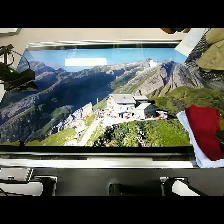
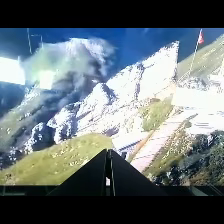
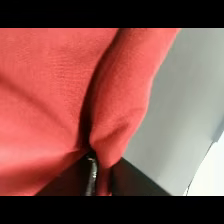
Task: Fold the clothes and pants, and hang the long-sleeved shirts on hangers.
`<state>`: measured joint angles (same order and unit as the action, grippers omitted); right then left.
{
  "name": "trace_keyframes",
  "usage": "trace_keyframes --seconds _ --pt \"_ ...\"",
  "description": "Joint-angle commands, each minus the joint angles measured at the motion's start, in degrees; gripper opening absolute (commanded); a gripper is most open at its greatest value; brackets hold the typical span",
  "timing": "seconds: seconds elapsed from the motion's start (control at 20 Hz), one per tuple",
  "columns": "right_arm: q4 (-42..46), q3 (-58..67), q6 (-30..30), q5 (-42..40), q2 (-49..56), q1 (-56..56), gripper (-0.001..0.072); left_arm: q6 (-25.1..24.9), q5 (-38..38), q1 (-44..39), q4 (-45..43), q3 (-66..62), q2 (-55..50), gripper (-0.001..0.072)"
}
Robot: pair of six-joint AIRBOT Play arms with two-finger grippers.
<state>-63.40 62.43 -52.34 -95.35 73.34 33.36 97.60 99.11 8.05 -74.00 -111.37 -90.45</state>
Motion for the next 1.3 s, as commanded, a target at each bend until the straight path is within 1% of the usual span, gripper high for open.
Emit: trace_keyframes --seconds 0.0,0.05,0.15,0.25,0.3,0.35,0.45,0.5,0.55,0.6,0.65,0.7,0.75,0.8,0.85,0.9,1.05,1.15,1.25 --pt "2.6 -0.5 -0.1 1.1 0.0 0.0 0.0307 0.0 -0.1 0.0 0.0 0.0 0.0 0.0018" --pt "2.6 -0.4 -1.1 1.2 0.0 0.0 0.04 0.0 -0.1 0.0 0.0 0.0 0.0 0.002" --pt "1.2 1.2 -2.5 2.3 0.0 0.0 0.041 0.0 -0.1 0.0 0.0 0.0 -0.2 0.0025" --pt "-5.2 4.6 -5.9 6.0 -0.5 -0.1 0.0399 0.0 -0.1 -0.1 0.0 0.0 -0.8 0.0025" --pt "-10.8 6.3 -8.1 9.5 -1.3 -0.5 0.0334 -0.1 -0.1 -0.2 0.0 0.0 -1.1 0.0025" --pt "-17.0 7.7 -10.7 13.7 -2.3 -1.8 0.0288 -0.1 -0.1 -0.3 0.0 0.0 -1.5 0.0018" --pt "-26.1 8.9 -16.1 21.3 -4.0 -7.1 0.0177 -0.4 -1.4 -0.6 -0.1 0.1 -1.6 0.0015" --pt "-29.0 9.0 -18.1 23.6 -4.3 -11.1 0.0126 -1.2 -2.6 -0.7 -0.1 0.5 -1.3 0.0014" --pt "-31.6 9.0 -19.7 25.2 -4.3 -16.0 0.0104 -2.3 -3.7 -0.9 -0.2 1.4 -0.9 0.0014" --pt "-33.1 9.0 -21.0 26.3 -4.3 -21.3 0.0064 -2.6 -4.8 -1.1 -0.2 3.0 0.0 0.0014" --pt "-33.2 9.0 -21.0 26.9 -4.3 -26.5 0.0063 -2.8 -6.1 -1.4 -0.2 5.4 1.5 0.0014" --pt "-32.9 9.0 -21.0 27.4 -4.3 -31.8 0.0047 -3.8 -7.4 -1.7 -0.2 8.1 3.3 0.0013" --pt "-32.5 9.0 -21.0 27.9 -4.3 -37.2 0.0031 -6.1 -9.3 -2.2 -0.2 11.5 5.6 0.0014" --pt "-32.0 9.0 -20.9 28.3 -4.3 -41.7 0.0031 -8.5 -11.0 -2.8 -0.2 15.1 8.3 0.0014" --pt "-31.4 9.0 -20.9 28.6 -4.3 -46.0 0.0031 -9.6 -12.3 -3.2 -0.2 18.1 10.7 0.0014" --pt "-30.9 9.0 -20.3 28.9 -4.3 -49.5 0.0031 -9.8 -13.3 -3.6 -0.2 20.9 13.1 0.0014" --pt "-30.0 9.0 -20.3 30.3 -4.3 -55.1 0.0031 -9.8 -13.9 -4.0 -0.2 24.7 17.4 0.0015" --pt "-29.9 9.0 -20.6 32.0 -4.3 -55.8 0.0032 -9.8 -13.1 -4.0 -0.2 24.7 18.1 0.0016" --pt "-28.9 9.0 -20.5 31.8 -4.3 -55.8 0.0032 -9.8 -11.3 -4.0 -0.2 24.7 17.9 0.0016"
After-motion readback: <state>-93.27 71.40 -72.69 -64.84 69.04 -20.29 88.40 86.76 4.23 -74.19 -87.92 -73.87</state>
